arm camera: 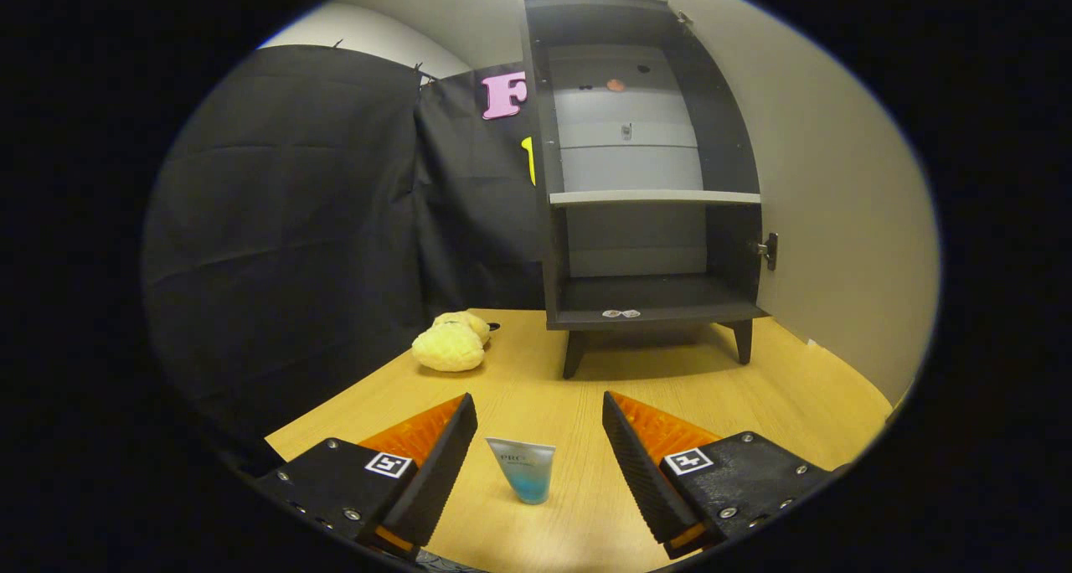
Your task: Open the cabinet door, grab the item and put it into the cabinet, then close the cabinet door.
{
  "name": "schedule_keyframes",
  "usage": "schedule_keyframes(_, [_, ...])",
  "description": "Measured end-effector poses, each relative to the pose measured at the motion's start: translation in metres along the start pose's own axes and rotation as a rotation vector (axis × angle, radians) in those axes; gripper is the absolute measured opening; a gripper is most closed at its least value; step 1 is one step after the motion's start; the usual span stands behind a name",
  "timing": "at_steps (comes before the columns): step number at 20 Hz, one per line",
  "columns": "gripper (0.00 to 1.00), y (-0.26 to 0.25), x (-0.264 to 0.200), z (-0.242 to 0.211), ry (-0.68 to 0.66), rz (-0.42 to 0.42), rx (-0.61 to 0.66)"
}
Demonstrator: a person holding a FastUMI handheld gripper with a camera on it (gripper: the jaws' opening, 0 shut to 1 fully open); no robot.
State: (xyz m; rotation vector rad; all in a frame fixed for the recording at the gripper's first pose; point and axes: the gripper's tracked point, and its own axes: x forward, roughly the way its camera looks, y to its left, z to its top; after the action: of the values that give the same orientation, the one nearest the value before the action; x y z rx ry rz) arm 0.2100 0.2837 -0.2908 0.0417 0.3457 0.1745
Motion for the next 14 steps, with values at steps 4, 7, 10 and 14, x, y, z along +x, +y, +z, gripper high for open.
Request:
schedule_keyframes(4, [0.94,0.004,0.016,-0.026,0.054,-0.012,-0.016])
schedule_keyframes(7, [0.92,0.010,0.023,-0.047,0.104,-0.012,-0.017])
schedule_keyframes(10, [0.88,0.010,0.029,-0.068,0.153,-0.024,-0.022])
schedule_keyframes(14, [0.81,0.006,0.033,-0.099,0.226,-0.046,-0.017])
